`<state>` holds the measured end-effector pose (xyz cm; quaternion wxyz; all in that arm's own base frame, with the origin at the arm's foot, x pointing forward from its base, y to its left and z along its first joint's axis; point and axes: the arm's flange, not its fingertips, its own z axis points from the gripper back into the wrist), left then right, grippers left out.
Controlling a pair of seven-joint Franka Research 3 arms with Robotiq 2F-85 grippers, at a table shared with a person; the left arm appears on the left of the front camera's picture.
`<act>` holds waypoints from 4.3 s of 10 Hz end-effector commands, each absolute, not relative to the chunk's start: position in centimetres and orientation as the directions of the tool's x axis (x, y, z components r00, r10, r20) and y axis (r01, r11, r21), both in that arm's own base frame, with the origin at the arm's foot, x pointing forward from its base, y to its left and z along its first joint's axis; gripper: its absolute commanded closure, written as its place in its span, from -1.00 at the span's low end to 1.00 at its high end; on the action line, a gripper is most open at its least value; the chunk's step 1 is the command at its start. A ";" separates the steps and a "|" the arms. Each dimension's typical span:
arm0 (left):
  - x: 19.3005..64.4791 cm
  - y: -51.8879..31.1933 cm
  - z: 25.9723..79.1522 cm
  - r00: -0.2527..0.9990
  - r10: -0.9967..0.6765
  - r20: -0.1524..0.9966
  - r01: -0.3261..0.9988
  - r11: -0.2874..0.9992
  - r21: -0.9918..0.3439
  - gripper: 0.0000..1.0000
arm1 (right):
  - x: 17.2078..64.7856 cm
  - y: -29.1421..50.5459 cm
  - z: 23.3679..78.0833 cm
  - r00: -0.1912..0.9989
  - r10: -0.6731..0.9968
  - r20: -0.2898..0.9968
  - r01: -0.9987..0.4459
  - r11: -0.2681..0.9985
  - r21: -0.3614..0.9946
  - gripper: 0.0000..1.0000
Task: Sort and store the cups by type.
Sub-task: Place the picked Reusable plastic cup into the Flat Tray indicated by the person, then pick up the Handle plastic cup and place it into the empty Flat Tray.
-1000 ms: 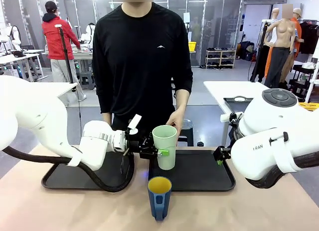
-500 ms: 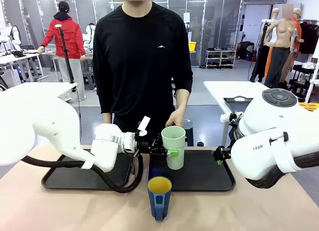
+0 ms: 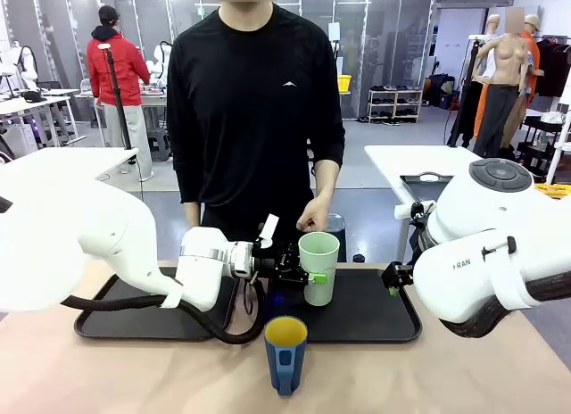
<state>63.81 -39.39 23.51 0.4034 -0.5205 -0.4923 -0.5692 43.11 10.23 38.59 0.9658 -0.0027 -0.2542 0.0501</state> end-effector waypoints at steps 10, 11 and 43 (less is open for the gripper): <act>64.7 -39.0 22.4 -0.047 0.038 0.998 0.979 -0.198 0.054 -1.00 | 43.2 10.2 38.5 0.865 0.107 0.490 -0.103 0.994 -0.035 -1.00; 64.7 -38.9 22.4 -0.049 0.037 0.998 0.979 -0.198 0.055 -1.00 | 43.2 10.2 38.5 0.865 0.107 0.490 -0.103 0.994 -0.035 -1.00; 58.0 -26.7 28.5 -0.113 -0.146 0.983 0.990 -0.095 0.100 -1.00 | 43.2 10.2 38.5 0.865 0.107 0.490 -0.103 0.994 -0.035 -1.00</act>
